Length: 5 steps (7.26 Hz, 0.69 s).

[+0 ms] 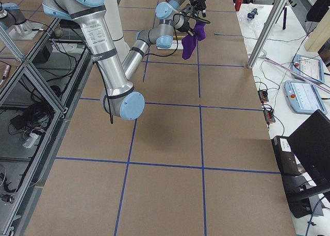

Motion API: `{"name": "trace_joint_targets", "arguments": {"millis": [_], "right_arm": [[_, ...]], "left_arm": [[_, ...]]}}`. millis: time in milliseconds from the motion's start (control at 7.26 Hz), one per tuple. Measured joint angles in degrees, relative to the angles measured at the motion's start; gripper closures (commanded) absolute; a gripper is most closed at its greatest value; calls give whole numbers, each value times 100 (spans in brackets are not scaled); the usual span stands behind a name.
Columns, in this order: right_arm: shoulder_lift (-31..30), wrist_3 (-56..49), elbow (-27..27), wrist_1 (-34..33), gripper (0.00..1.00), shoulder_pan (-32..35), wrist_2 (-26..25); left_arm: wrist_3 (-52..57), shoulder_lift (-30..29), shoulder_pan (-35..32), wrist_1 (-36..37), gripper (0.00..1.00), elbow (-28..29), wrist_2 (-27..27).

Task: Hang towel on rack

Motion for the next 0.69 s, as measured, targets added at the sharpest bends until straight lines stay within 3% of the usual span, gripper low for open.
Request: {"name": "trace_joint_targets", "arguments": {"millis": [413, 688], "right_arm": [[80, 176, 129, -2, 100, -549, -901], [82, 179, 185, -5, 100, -664, -1056]], "left_arm": [[-1403, -391, 440, -12, 2, 11, 475], [-1640, -458, 458, 16, 2, 39, 498]]}}
